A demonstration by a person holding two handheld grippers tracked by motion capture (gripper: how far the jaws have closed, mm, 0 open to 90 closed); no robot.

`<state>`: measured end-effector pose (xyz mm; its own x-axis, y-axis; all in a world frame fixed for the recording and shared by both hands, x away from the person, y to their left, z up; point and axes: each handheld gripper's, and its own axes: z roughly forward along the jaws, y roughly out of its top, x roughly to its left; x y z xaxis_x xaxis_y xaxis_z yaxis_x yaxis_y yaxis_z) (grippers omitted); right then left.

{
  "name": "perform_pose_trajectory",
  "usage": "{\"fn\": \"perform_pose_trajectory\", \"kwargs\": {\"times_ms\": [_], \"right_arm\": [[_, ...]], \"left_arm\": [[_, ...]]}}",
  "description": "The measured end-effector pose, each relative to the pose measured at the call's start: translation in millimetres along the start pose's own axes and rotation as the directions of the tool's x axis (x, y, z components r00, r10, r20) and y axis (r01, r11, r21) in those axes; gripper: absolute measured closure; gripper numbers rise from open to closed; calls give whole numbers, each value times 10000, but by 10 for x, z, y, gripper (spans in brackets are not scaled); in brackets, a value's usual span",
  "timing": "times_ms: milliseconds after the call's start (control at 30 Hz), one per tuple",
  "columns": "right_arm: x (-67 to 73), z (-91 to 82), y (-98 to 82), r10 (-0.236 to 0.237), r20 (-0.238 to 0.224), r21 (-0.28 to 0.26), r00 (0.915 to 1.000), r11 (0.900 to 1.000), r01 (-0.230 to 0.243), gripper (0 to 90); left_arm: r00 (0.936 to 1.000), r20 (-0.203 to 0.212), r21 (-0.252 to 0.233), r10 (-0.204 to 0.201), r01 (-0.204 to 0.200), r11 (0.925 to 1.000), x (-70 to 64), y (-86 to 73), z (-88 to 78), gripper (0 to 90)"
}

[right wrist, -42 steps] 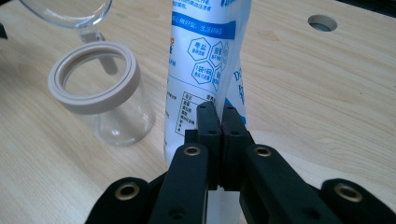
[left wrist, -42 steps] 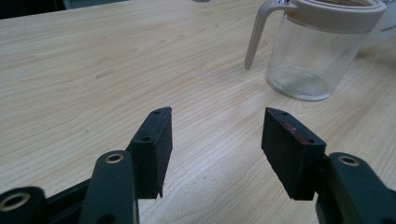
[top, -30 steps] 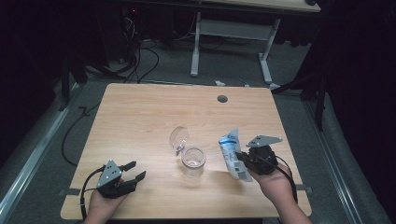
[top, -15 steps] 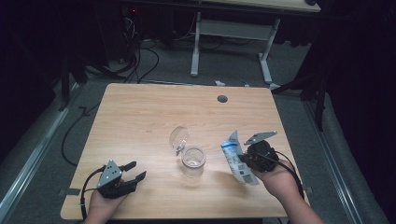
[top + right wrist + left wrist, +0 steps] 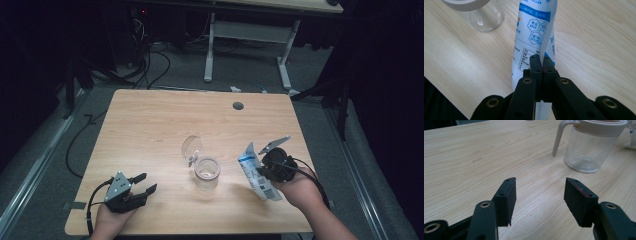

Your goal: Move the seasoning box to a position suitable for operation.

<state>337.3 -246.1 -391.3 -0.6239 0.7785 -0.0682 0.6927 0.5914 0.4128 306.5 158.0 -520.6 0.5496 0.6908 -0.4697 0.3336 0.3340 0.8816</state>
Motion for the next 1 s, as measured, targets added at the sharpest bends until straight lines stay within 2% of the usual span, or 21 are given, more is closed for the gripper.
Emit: {"fn": "perform_pose_trajectory", "kwargs": {"times_ms": [167, 500, 667, 967, 1000], "right_arm": [[16, 5, 24, -168, 43, 364, 9998, 9992, 167, 900], [31, 11, 60, -369, -176, 1040, 9992, 9938, 386, 900], [44, -4, 89, -520, -149, 1542, 9985, 9866, 536, 900], [39, -10, 140, -357, -288, 2177, 9989, 9751, 411, 900], [34, -2, 142, -448, -277, 2205, 9986, 9741, 498, 900]], "left_arm": [[10000, -5, -2, -12, 12, 10000, 3, -1, 1, 436], [10000, 5, 15, 60, -60, 10000, 1, -7, 6, 436], [10000, 6, 5, 79, -79, 10000, 0, -5, 5, 436], [10000, 23, 39, 59, -59, 10000, -8, -9, 6, 436], [10000, 18, 12, 61, -62, 10000, -5, -7, 4, 436]]}}
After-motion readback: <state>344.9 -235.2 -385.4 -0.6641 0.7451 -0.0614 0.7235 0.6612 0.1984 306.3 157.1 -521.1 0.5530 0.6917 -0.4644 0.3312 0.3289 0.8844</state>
